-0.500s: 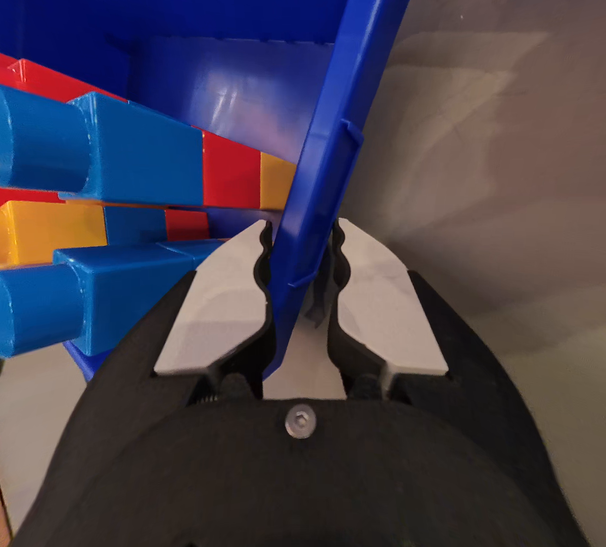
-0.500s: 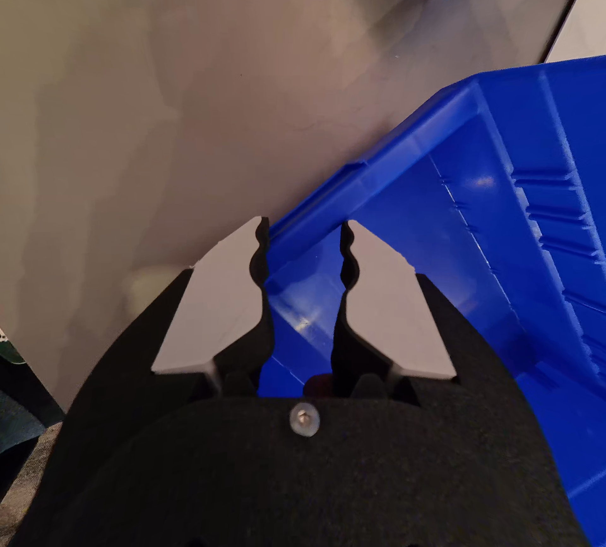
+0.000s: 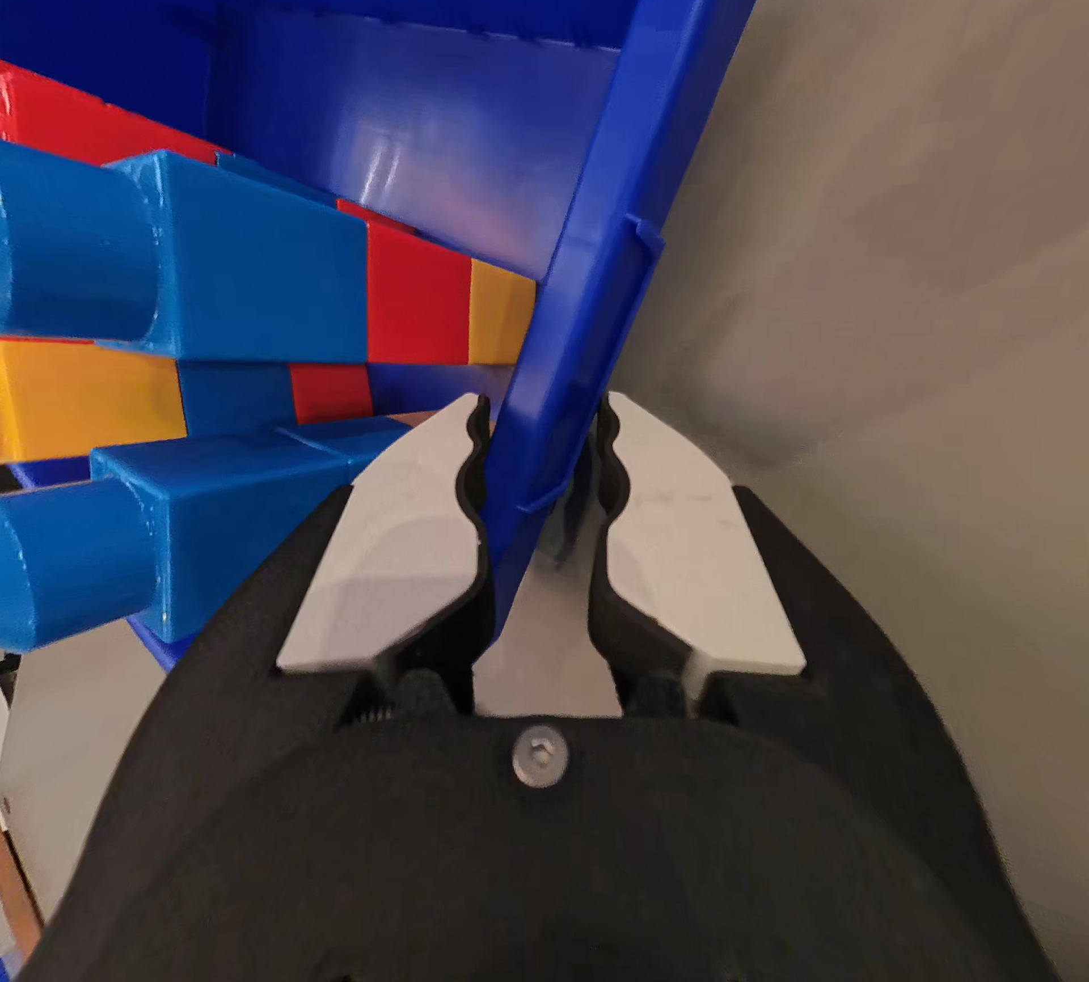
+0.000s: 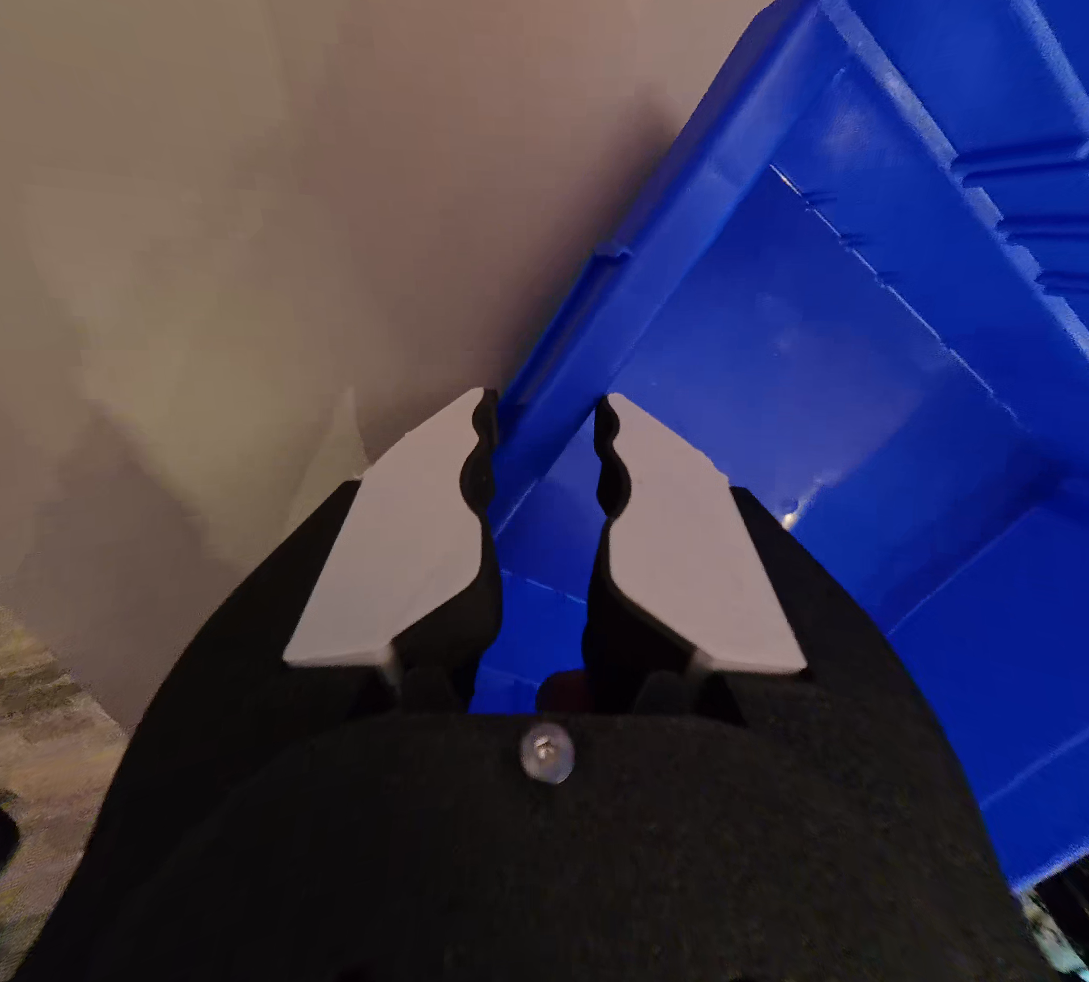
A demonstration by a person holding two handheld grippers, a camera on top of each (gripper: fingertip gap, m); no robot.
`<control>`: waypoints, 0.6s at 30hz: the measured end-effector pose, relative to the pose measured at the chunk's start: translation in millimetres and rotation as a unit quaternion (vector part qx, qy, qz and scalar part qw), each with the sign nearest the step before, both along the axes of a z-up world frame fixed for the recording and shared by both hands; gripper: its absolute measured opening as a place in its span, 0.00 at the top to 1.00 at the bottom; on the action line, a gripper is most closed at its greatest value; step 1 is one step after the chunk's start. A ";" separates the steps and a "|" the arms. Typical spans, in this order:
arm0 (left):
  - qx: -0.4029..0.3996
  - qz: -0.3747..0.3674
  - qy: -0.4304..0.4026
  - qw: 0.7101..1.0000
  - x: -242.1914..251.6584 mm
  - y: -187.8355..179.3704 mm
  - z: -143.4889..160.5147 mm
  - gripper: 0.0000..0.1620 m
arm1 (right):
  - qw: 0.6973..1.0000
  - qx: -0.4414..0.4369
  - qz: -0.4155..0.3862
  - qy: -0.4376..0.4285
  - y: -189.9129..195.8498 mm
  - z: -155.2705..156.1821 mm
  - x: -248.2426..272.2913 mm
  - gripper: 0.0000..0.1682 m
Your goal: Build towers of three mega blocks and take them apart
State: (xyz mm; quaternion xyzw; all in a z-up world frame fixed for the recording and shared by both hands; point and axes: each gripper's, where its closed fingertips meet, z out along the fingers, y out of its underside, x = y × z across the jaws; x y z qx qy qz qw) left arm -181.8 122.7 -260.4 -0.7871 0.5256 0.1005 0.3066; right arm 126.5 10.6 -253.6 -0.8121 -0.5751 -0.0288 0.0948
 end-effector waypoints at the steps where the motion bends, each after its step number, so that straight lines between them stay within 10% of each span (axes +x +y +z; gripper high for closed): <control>1: -0.004 0.003 0.000 1.000 -3.7 0.1 -0.1 0.79 | 1.000 0.002 0.007 -0.013 0.4 0.2 8.9 0.81; 18: -0.020 0.002 0.025 0.999 -45.1 15.5 -0.3 0.78 | 0.997 -0.032 0.002 -0.077 13.2 -1.5 136.2 0.86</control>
